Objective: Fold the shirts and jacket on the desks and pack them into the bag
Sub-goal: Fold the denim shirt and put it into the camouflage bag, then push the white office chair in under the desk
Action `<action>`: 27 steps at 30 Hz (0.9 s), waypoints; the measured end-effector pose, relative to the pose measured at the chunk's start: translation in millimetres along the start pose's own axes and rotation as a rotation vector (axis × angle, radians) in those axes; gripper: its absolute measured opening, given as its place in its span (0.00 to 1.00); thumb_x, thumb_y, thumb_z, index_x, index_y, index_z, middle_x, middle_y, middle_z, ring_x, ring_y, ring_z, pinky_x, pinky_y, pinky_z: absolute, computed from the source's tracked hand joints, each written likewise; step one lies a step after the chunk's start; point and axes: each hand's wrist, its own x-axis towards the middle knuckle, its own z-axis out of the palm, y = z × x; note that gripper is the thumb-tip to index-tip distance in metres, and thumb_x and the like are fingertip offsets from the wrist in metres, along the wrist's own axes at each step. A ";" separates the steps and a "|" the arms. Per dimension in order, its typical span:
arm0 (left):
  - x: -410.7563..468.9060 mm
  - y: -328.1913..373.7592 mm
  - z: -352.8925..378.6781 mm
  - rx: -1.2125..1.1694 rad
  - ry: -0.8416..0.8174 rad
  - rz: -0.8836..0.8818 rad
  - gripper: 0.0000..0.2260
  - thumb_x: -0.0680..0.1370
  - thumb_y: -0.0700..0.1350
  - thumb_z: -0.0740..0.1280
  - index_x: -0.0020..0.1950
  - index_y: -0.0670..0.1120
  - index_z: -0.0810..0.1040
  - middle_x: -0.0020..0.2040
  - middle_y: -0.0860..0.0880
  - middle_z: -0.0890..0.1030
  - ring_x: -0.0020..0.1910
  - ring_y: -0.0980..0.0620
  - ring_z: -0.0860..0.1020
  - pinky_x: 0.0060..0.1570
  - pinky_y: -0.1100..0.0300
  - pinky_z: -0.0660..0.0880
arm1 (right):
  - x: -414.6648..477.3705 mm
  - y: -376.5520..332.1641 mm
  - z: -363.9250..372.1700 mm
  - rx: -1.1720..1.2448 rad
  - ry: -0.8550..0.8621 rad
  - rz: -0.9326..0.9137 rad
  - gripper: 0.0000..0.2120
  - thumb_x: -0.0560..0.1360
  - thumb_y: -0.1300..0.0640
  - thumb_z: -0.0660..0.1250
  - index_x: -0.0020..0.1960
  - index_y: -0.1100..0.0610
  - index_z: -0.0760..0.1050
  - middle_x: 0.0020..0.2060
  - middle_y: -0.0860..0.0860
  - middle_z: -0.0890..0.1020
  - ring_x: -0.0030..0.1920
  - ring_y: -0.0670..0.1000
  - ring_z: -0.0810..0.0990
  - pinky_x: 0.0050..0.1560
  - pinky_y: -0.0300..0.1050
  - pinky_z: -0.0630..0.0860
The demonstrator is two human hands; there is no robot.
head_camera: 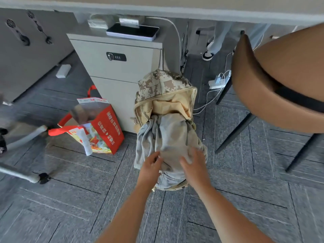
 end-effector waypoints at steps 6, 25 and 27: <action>-65.0 89.1 -30.4 0.093 0.052 -0.015 0.14 0.80 0.48 0.66 0.65 0.46 0.77 0.53 0.50 0.82 0.46 0.52 0.82 0.54 0.48 0.81 | -58.5 -83.7 -83.3 0.155 0.044 0.079 0.32 0.79 0.41 0.64 0.78 0.47 0.58 0.72 0.47 0.67 0.68 0.50 0.72 0.61 0.48 0.72; -465.3 475.1 -295.4 -0.078 0.389 0.344 0.08 0.79 0.51 0.67 0.57 0.52 0.78 0.47 0.53 0.84 0.41 0.58 0.83 0.46 0.60 0.80 | -305.8 -544.9 -384.9 0.360 0.052 -0.394 0.18 0.79 0.46 0.66 0.67 0.51 0.72 0.58 0.44 0.78 0.50 0.42 0.79 0.44 0.38 0.72; -496.3 469.7 -334.8 -0.077 0.435 0.372 0.08 0.81 0.49 0.66 0.59 0.50 0.77 0.47 0.53 0.84 0.38 0.61 0.82 0.41 0.64 0.79 | -332.3 -581.1 -369.9 0.378 0.025 -0.444 0.17 0.79 0.47 0.66 0.65 0.50 0.72 0.57 0.44 0.78 0.50 0.42 0.79 0.41 0.35 0.70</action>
